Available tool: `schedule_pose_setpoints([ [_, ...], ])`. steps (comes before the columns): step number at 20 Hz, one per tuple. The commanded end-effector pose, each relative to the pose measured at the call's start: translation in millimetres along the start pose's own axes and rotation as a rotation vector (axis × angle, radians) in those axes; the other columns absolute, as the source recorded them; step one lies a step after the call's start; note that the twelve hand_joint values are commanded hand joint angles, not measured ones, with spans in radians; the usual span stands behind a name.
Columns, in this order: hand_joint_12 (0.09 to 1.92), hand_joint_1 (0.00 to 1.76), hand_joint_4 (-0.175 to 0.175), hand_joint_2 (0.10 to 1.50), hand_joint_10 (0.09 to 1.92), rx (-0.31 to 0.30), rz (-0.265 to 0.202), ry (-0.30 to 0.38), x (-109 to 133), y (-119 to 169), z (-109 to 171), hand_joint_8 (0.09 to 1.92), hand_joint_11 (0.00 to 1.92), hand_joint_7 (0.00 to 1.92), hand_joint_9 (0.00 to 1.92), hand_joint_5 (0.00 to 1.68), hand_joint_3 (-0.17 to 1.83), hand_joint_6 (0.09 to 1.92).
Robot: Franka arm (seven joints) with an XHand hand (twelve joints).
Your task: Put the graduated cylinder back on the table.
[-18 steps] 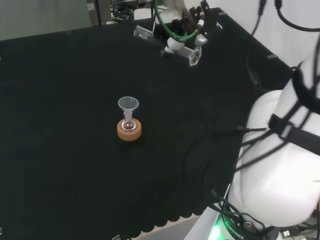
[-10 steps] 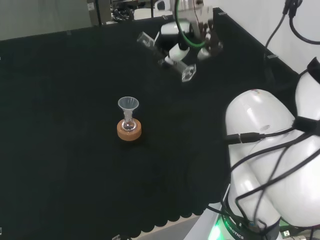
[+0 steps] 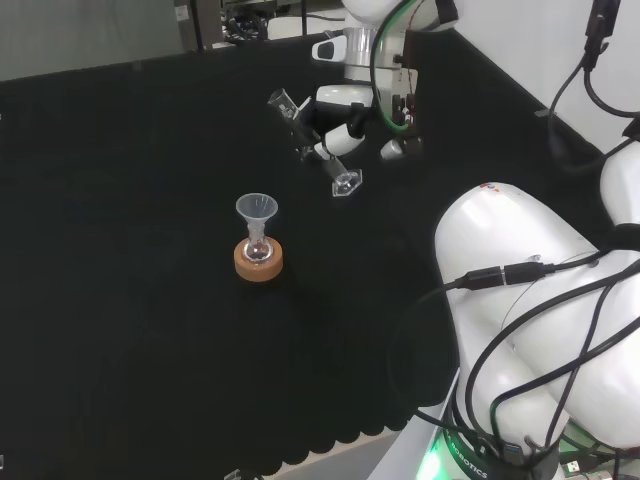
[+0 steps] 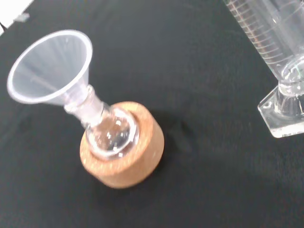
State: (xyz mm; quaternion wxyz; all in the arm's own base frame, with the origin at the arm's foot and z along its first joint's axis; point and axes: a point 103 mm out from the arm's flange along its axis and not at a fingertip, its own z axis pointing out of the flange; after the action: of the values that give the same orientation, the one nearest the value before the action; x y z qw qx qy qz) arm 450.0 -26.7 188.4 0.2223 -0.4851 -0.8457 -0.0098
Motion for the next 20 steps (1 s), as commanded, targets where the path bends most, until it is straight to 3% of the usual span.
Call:
schedule_pose_setpoints([
  [1, 0.73, 1.12, -0.101, 1.14, 0.09, -0.168, -0.065, 0.073, -26.3, 31.3, 17.9, 0.24, 1.28, 1.3, 1.44, 0.94, 0.0, 1.08],
  [4, 0.73, 1.12, -0.101, 1.14, 0.09, -0.215, -0.08, 0.101, -31.4, 41.1, 23.8, 0.24, 1.28, 1.29, 1.44, 0.94, 0.0, 1.08],
  [20, 0.73, 1.11, -0.098, 1.14, 0.09, -0.328, -0.143, 0.21, -49.9, 99.9, 46.6, 0.23, 1.27, 1.28, 1.43, 0.94, 0.0, 1.08],
])
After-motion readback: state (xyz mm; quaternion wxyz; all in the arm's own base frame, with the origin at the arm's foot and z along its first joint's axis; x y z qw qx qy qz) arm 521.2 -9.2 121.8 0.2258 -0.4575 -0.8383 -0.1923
